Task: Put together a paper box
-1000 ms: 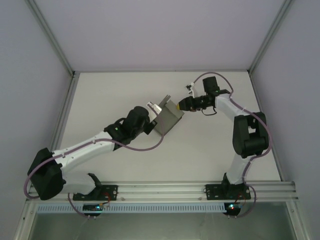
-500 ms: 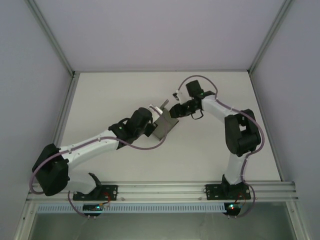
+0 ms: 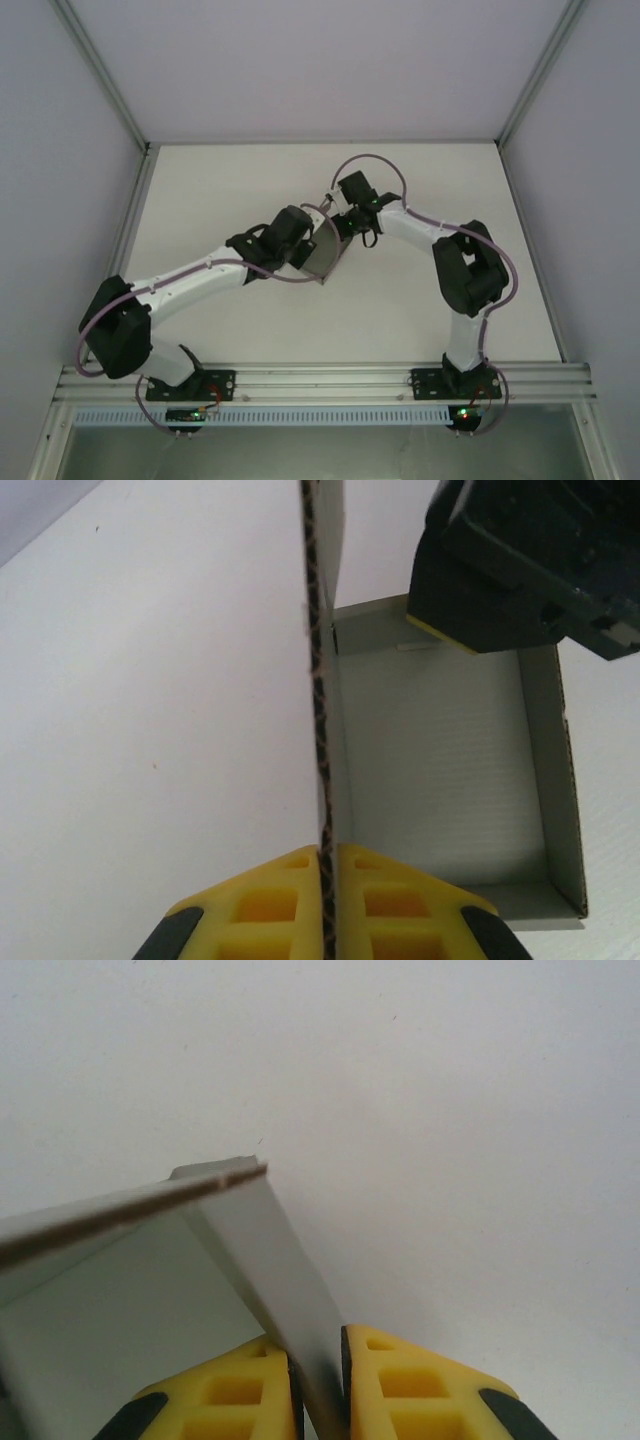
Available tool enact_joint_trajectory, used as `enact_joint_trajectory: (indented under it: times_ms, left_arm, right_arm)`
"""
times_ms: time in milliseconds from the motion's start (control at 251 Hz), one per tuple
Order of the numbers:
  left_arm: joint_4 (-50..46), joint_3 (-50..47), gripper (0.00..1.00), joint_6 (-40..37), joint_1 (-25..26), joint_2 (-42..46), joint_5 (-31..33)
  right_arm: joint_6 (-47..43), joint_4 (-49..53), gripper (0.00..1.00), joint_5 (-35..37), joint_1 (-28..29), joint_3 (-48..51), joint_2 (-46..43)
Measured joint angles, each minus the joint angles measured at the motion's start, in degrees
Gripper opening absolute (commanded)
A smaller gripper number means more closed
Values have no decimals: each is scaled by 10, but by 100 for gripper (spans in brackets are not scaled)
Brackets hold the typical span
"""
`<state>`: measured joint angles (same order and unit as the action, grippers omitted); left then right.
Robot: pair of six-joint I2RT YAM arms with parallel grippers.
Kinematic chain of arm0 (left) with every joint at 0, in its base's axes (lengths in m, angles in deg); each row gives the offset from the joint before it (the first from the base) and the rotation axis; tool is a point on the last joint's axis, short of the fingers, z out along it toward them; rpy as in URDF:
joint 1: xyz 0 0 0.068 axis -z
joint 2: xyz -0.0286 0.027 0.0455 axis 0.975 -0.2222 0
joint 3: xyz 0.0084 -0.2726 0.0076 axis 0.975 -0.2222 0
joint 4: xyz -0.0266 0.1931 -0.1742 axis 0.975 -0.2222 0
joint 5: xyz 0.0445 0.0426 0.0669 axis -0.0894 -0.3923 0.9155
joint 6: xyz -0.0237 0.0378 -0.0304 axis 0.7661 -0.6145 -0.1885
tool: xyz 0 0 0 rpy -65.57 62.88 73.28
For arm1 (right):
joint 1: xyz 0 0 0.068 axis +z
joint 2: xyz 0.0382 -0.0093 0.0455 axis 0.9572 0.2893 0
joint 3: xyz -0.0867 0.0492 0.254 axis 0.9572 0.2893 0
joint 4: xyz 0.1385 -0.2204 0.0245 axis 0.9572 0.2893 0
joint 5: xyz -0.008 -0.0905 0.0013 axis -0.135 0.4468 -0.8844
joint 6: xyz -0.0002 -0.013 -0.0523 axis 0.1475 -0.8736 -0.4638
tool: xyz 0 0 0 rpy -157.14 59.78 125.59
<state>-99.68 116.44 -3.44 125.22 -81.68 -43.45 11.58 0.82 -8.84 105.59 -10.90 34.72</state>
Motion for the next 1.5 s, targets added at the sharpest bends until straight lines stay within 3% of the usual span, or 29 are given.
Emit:
enact_joint_trajectory:
  times_ms: [124,184,307,379,415,511,543,587,599,766,982,1213,1501]
  left_arm:
    - [-20,19,0,17,-36,-7,-40]
    - [-28,23,0,17,-47,-8,-64]
    - [-38,31,1,16,-80,-10,-129]
    - [-42,35,16,8,-94,-13,-161]
    - [-41,36,32,5,-98,-13,-171]
    - [-33,47,57,0,-102,-13,-194]
    - [-29,52,70,-1,-102,-13,-201]
    - [-24,57,98,-5,-102,-13,-210]
    - [-23,60,100,-3,-102,-13,-213]
    - [-19,64,100,5,-102,-11,-217]
    - [-33,62,100,28,-102,-5,-163]
    - [-49,76,73,40,-108,-51,-144]
    - [-54,88,43,5,-109,-72,-207]
  right_arm:
    - [5,-17,18,33,15,0,9]
    - [11,-24,8,45,20,2,12]
    - [22,-30,7,43,22,16,6]
    - [30,-36,7,42,22,27,0]
    - [33,-36,7,42,23,32,-3]
    - [34,-18,7,53,29,46,-7]
    - [37,-10,7,55,31,51,-5]
    - [41,-6,7,59,33,52,-6]
    - [44,-3,6,61,33,51,-6]
    - [91,17,15,83,40,49,-7]
    - [130,-10,20,105,45,109,-48]
    - [113,-51,24,72,28,151,-70]
    - [90,-57,26,48,3,143,-57]
